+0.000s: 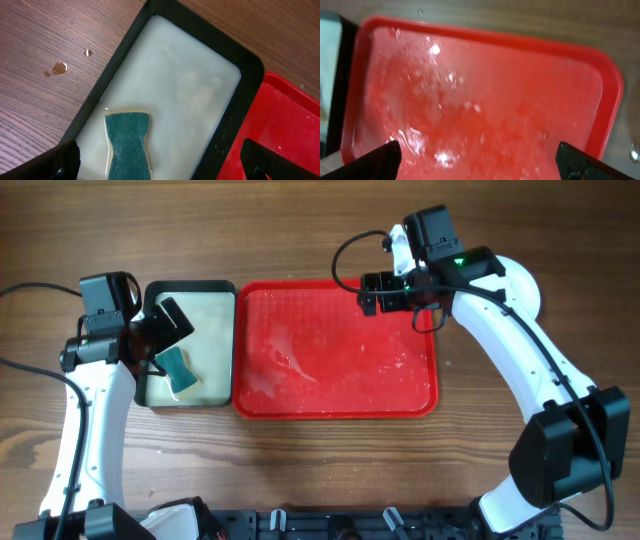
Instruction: Clean dirty plates on tray and stack at the side
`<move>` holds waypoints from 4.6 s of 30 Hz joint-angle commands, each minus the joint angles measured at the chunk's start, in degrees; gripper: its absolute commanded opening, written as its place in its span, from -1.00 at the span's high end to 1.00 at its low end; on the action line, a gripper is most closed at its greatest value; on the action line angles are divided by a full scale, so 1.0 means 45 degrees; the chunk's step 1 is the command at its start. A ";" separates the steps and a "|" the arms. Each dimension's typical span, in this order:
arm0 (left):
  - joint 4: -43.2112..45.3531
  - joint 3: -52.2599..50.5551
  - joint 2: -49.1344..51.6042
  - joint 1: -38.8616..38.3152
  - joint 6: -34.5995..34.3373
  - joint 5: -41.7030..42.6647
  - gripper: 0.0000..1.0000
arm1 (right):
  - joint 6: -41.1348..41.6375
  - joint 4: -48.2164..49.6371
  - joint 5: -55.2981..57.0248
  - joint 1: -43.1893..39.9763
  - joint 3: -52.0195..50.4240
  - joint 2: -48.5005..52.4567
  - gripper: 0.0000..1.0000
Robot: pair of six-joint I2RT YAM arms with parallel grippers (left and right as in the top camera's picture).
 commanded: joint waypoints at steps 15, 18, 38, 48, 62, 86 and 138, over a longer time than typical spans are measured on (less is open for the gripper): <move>0.0039 0.0131 0.0019 0.0024 -0.0019 -0.0083 -1.00 | -0.0155 0.0607 0.0170 0.0015 -0.0078 0.0194 -0.99; 0.0039 0.0131 0.0019 0.0024 -0.0024 -0.0083 -1.00 | -0.0155 0.0602 0.0170 0.0015 -0.0078 0.0180 -1.00; 0.0039 0.0131 0.0019 0.0024 -0.0024 -0.0083 -1.00 | -0.0180 0.0597 0.0228 0.0015 -0.0078 -0.6266 -0.99; 0.0039 0.0131 0.0019 0.0024 -0.0024 -0.0083 -1.00 | -0.0175 0.0928 0.3662 -0.0243 -0.0869 -1.0312 -0.99; 0.0039 0.0131 0.0019 0.0024 -0.0019 -0.0083 -1.00 | -0.0121 0.6300 0.2365 -0.2769 -1.1162 -1.9458 -0.99; 0.0039 0.0131 0.0019 0.0024 -0.0024 -0.0083 -1.00 | 0.0257 1.4149 0.1078 -0.3526 -1.8739 -2.2537 -1.00; 0.0039 0.0131 0.0010 0.0019 -0.0024 -0.0083 -1.00 | 0.0199 1.0457 0.1122 -0.3526 -1.8729 -2.2479 -1.00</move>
